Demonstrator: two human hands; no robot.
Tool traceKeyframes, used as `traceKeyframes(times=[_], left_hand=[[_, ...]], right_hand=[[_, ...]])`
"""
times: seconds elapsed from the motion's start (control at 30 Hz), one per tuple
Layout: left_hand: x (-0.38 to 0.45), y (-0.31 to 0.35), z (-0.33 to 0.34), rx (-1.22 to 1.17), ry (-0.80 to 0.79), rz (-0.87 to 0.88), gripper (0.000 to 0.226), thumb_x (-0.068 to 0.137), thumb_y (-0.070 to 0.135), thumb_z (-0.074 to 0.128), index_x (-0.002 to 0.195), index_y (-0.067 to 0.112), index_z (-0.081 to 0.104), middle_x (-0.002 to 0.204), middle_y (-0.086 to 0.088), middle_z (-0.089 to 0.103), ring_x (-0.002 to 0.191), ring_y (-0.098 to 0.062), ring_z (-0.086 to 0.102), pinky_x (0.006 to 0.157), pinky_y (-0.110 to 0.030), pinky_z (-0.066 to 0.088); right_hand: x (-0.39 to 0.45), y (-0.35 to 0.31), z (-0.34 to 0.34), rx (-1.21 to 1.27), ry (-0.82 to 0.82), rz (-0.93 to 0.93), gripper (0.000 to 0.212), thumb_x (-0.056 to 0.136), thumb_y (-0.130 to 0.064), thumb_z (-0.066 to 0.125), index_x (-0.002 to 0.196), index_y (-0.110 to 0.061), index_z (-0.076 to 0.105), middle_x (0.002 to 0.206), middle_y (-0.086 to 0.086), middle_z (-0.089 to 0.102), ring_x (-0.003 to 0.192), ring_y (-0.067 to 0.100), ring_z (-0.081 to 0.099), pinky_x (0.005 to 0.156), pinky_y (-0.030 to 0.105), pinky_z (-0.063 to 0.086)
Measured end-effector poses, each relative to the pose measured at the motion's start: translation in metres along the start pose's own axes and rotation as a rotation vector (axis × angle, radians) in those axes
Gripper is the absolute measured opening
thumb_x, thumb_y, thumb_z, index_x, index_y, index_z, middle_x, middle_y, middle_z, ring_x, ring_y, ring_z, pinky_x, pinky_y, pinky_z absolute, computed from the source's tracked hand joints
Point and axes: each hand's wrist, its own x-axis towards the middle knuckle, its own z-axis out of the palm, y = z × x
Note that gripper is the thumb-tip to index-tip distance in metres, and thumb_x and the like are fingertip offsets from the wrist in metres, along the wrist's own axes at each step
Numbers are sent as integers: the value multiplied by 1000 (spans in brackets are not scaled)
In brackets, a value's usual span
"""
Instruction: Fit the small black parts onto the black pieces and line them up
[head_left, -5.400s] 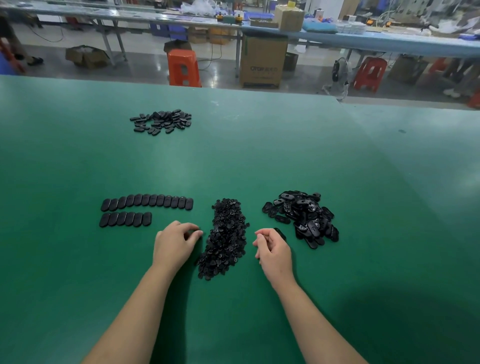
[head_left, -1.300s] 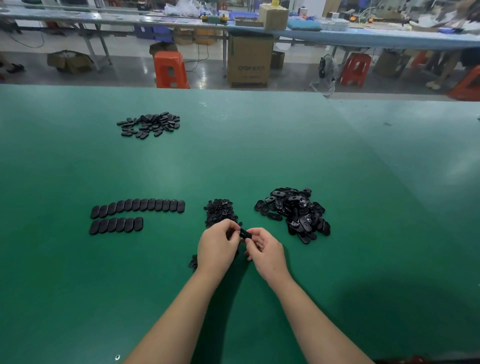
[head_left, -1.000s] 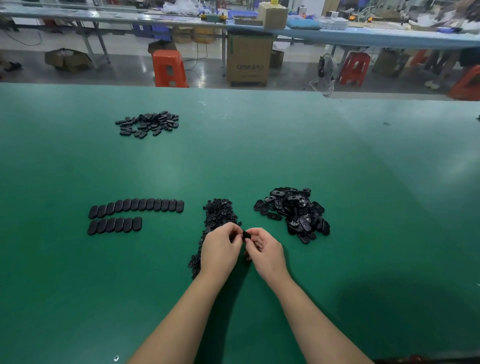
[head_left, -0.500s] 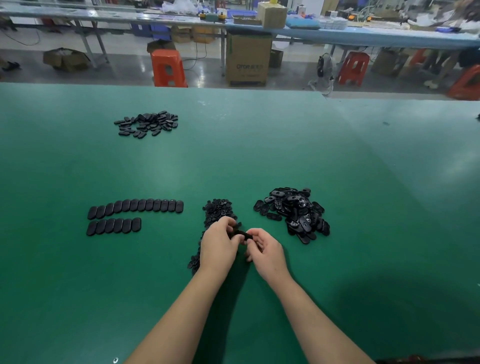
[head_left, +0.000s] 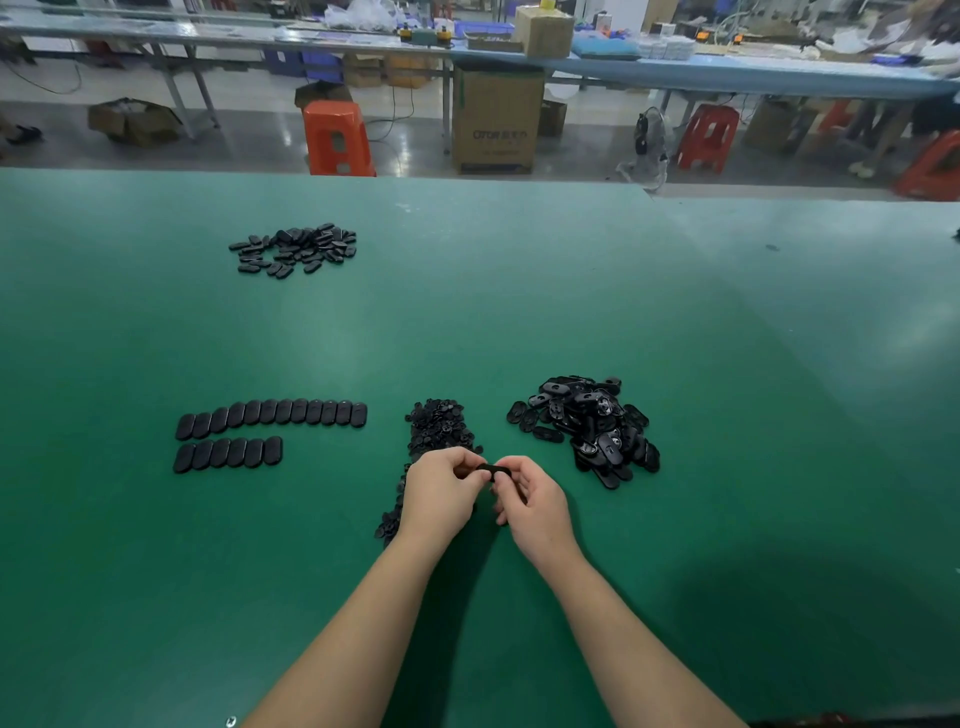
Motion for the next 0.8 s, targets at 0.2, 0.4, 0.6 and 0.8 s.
traceKeyframes(times=[0.2,0.4,0.6,0.8], left_hand=[[-3,1,0,56,4,11,4,87,19,70,87,20,75,75,8,71,61,-11,62,67,-34,57],[-4,3,0,81,16,3,5,86,21,71,87,17,74,76,5,72,67,-15,66,71,-35,58],[-5,2,-5,55,-31,-9,8,88,18,71,80,18,70,67,2,72,52,-21,69,59,-37,61],[-7,-1,-3,51,-20,-2,11,85,17,71,75,19,68,64,2,71,48,-18,67,57,-35,60]], right_hand=[[2,3,0,-23,-11,0,19,100,-13,57,95,-29,65,77,-1,70,57,9,59,57,28,54],[1,2,-1,-23,-25,4,18,100,-14,59,95,-30,66,78,-7,71,57,9,60,59,31,56],[-1,-1,-1,-1,-34,2,20,99,-10,59,95,-28,67,73,-12,70,58,6,61,59,25,53],[-1,-1,-1,4,-37,-10,22,98,-10,60,92,-30,67,70,-13,69,58,6,59,58,24,52]])
